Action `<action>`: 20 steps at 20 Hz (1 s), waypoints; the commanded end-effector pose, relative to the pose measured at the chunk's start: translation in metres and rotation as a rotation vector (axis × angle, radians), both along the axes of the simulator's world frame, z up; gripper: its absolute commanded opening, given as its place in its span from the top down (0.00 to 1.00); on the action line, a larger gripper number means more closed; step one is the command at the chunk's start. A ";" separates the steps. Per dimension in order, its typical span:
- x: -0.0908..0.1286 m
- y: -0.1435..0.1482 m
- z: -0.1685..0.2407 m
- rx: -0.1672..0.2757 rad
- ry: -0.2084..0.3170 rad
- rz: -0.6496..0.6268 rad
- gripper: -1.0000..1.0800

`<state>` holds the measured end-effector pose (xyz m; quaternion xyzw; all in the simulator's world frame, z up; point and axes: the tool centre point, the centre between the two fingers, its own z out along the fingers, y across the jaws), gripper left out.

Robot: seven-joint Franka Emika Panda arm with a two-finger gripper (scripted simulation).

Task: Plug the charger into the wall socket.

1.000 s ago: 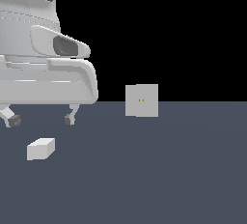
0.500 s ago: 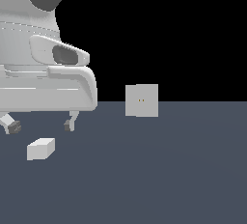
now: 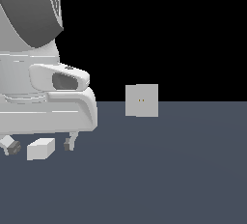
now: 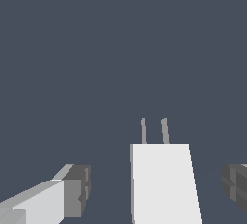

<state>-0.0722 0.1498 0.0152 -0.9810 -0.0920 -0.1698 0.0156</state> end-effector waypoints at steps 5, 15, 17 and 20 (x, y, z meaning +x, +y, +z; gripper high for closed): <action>0.001 0.000 -0.004 0.000 -0.001 0.000 1.00; 0.002 -0.001 -0.002 0.001 -0.001 -0.004 1.00; 0.005 -0.005 0.000 0.001 -0.001 -0.015 1.00; 0.013 -0.017 0.006 0.001 -0.001 -0.047 1.00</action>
